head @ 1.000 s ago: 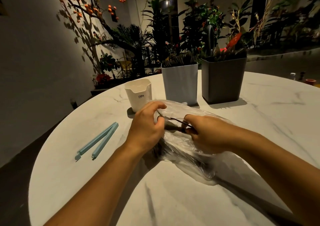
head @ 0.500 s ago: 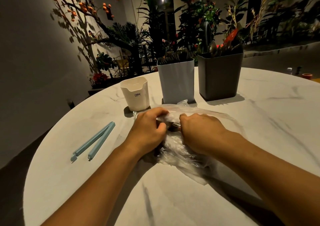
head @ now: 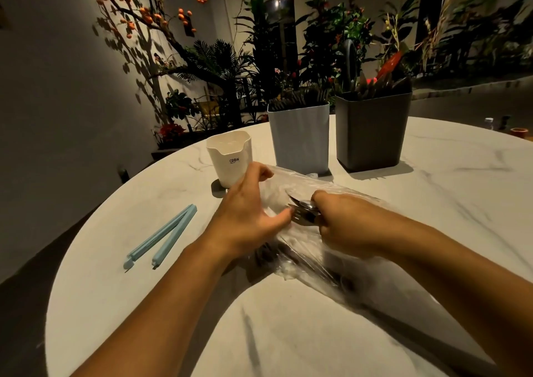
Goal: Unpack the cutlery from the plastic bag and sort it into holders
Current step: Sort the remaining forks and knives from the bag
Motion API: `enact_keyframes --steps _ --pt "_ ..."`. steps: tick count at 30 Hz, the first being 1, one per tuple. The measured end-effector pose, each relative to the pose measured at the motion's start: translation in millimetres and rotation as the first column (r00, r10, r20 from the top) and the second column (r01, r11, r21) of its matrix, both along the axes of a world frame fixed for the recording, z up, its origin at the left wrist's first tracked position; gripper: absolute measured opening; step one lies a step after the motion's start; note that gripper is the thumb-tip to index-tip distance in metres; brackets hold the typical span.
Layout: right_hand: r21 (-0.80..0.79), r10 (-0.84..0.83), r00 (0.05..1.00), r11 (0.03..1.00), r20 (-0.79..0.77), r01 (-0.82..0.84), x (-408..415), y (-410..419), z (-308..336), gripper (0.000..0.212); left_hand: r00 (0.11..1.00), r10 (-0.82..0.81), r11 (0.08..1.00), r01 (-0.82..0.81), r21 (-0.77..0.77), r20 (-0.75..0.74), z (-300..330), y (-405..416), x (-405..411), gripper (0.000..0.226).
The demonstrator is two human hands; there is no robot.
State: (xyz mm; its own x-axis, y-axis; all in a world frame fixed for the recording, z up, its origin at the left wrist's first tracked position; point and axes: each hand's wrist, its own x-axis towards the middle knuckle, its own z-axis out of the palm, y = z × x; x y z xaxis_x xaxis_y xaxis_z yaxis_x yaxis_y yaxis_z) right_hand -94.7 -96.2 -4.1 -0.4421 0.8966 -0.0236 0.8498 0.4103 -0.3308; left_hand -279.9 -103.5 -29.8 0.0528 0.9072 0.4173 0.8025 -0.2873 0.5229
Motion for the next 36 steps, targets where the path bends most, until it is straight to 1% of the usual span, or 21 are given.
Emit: enact_keyframes --steps 1,2,4,5,7,10,12,15,17,18,20,22,23,24,26,28,29,31,32,34,36 --pt "-0.006 0.004 1.0 1.0 0.012 -0.004 2.1 1.3 -1.0 0.013 0.999 0.006 1.0 -0.005 0.027 -0.045 -2.3 1.1 -0.9 0.049" --pt "-0.015 0.007 1.0 1.0 0.025 -0.006 3.9 1.9 -1.7 0.014 0.998 0.029 0.997 -0.025 0.075 -0.047 -3.5 2.3 -1.0 0.04" --pt "-0.021 0.009 0.999 1.0 0.04 -0.008 5.6 2.7 -2.0 0.015 0.994 0.107 0.974 -0.109 0.199 0.017 -2.5 4.7 -1.3 0.019" --pt "-0.016 0.011 0.999 1.0 0.041 -0.011 6.0 2.7 -2.0 0.015 0.987 0.154 0.955 -0.163 0.249 0.056 -1.8 5.8 -1.8 0.015" --pt "-0.005 0.033 0.999 0.999 0.022 -0.033 5.4 1.7 -1.3 0.014 0.97 0.218 0.916 -0.241 0.319 0.105 0.7 7.0 -3.1 0.016" --pt "0.012 0.084 0.996 0.996 -0.013 -0.084 6.0 -0.8 0.4 0.018 0.956 0.274 0.886 -0.292 0.361 0.102 3.7 8.9 -7.3 0.022" --pt "0.015 0.116 0.992 0.993 -0.047 -0.116 6.9 -1.7 0.5 0.02 0.948 0.296 0.894 -0.317 0.316 0.113 2.1 11.0 -11.2 0.027" --pt "0.013 0.162 0.983 0.987 -0.09 -0.162 6.8 -1.6 -1.1 0.018 0.928 0.336 0.92 -0.36 0.156 0.16 -2.1 12.3 -11.7 0.029" --pt "0.005 0.173 0.978 0.985 -0.114 -0.174 6.6 -0.4 -2.6 0.017 0.9 0.338 0.932 -0.36 0.032 0.275 -1.2 12.0 -9.5 0.03" --pt "0.0 0.172 0.977 0.985 -0.125 -0.173 7.2 0.8 -2.8 0.016 0.866 0.329 0.939 -0.342 -0.035 0.376 1.3 12.1 -9.2 0.032" --pt "-0.014 0.163 0.974 0.986 -0.158 -0.168 8.7 3.8 -2.4 0.015 0.759 0.326 0.944 -0.291 -0.155 0.564 6.3 11.8 -9.8 0.037" --pt "-0.043 0.146 0.96 0.986 -0.239 -0.161 10.6 6.7 -0.9 0.012 0.669 0.344 0.939 -0.263 -0.223 0.659 8.7 14.1 -11.2 0.04" --pt "-0.072 0.13 0.943 0.985 -0.306 -0.159 10.9 7.4 -0.5 0.01 0.646 0.353 0.936 -0.258 -0.241 0.677 8.3 15.2 -11.6 0.042" --pt "-0.114 0.106 0.914 0.98 -0.391 -0.162 10.7 7.4 -0.4 0.009 0.643 0.355 0.935 -0.25 -0.252 0.679 7.8 15.4 -10.9 0.042" --pt "-0.234 0.017 0.798 0.952 -0.602 -0.197 8.0 6.4 -0.4 0.012 0.711 0.33 0.944 -0.234 -0.234 0.621 3.8 15.0 -8.3 0.036" --pt "-0.285 -0.075 0.609 0.924 -0.79 -0.255 4.3 7.1 0.3 0.015 0.849 0.282 0.958 -0.227 -0.174 0.447 -1.4 12.4 -4.5 0.026" --pt "-0.269 -0.104 0.513 0.927 -0.852 -0.26 3.3 9.3 1.5 0.017 0.913 0.264 0.963 -0.233 -0.134 0.311 -3.7 9.5 -1.6 0.024" --pt "-0.251 -0.157 0.342 0.935 -0.927 -0.25 3.5 14.2 6.1 0.02 0.976 0.214 0.976 -0.211 -0.054 0.044 -5.2 4.1 6.3 0.024" --pt "-0.265 -0.194 0.272 0.93 -0.943 -0.253 4.1 16.1 8.5 0.02 0.983 0.177 0.984 -0.178 -0.023 -0.038 -3.9 1.7 10.7 0.025" --pt "-0.313 -0.271 0.182 0.912 -0.945 -0.264 6.1 19.8 12.2 0.018 0.987 0.133 0.991 -0.131 0.026 -0.095 -1.9 -0.3 18.5 0.026" --pt "-0.356 -0.329 0.144 0.896 -0.933 -0.266 7.0 22.5 13.0 0.018 0.989 0.126 0.99 -0.121 0.068 -0.073 -1.9 0.1 22.9 0.024"
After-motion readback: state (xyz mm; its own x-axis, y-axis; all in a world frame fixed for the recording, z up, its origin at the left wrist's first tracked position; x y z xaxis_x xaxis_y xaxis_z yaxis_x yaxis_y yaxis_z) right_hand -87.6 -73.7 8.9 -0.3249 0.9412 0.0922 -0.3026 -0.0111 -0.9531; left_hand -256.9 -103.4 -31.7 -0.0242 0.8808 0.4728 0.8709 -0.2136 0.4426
